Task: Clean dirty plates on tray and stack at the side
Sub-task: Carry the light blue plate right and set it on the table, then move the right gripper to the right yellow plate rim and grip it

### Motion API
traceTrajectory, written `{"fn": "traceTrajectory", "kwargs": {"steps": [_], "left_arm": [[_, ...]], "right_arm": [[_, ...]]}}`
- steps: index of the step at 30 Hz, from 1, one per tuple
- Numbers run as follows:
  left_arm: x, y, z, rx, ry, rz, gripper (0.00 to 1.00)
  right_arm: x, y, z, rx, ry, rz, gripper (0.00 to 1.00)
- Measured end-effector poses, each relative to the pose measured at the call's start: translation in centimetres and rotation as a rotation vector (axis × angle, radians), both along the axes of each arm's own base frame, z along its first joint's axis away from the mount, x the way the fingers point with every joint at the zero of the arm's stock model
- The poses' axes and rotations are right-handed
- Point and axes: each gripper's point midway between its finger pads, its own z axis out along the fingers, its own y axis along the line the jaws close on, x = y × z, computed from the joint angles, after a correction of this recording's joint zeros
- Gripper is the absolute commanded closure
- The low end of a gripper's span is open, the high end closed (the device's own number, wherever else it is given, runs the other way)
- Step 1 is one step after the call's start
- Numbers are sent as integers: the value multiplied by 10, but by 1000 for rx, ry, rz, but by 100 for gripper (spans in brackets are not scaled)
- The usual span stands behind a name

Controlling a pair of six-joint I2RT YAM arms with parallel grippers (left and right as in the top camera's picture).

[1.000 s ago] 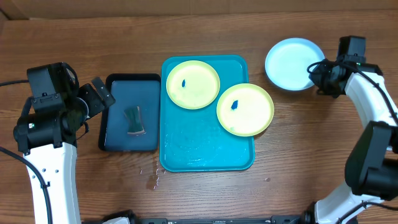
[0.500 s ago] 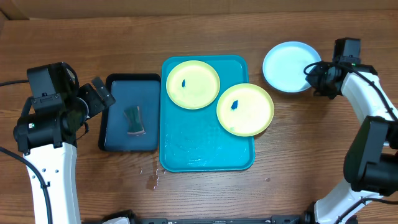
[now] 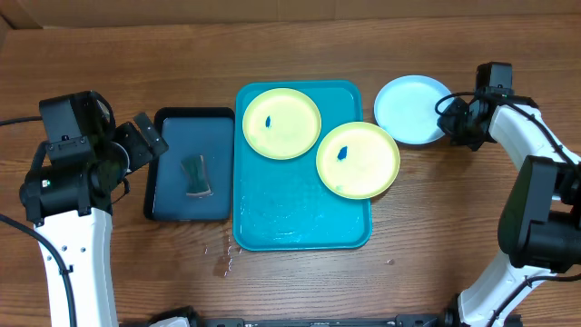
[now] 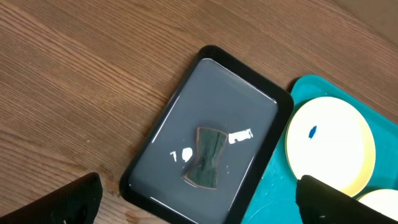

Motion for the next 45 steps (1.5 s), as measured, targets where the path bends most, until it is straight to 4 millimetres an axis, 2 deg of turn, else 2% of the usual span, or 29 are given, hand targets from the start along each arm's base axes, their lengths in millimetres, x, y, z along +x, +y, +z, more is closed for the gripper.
{"fn": "traceTrajectory", "kwargs": {"steps": [4, 7, 9, 14, 16, 19, 23, 26, 29, 33, 38, 45], "left_arm": [[0, 0, 0, 0, 0, 0, 0], [0, 0, 0, 0, 0, 0, 0], [0, 0, 0, 0, 0, 0, 0], [0, 0, 0, 0, 0, 0, 0], [0, 0, 0, 0, 0, 0, 0], [0, 0, 0, 0, 0, 0, 1], [0, 0, 0, 0, 0, 0, 0], [0, 0, 0, 0, 0, 0, 0], [0, 0, 0, 0, 0, 0, 0], [0, 0, 0, 0, 0, 0, 0], [0, 0, 0, 0, 0, 0, 0], [0, 0, 0, 0, 0, 0, 0]], "right_arm": [[0, 4, 0, 18, -3, 16, 85], [0, 6, 0, 29, -1, 17, 69], [0, 6, 0, 29, -4, 27, 65], [-2, 9, 1, 26, 0, 85, 48], [-9, 14, 3, 39, 30, 129, 48], [-13, 18, 17, 57, 68, 168, 48], [-18, 24, 52, 82, 109, 199, 48], [-33, 34, 81, 121, 137, 223, 48], [-55, 48, 95, 163, 187, 266, 48], [-80, 64, 97, 198, 272, 340, 48], [-89, 77, 93, 207, 298, 405, 48], [-101, 91, 64, 213, 331, 450, 48]]}}
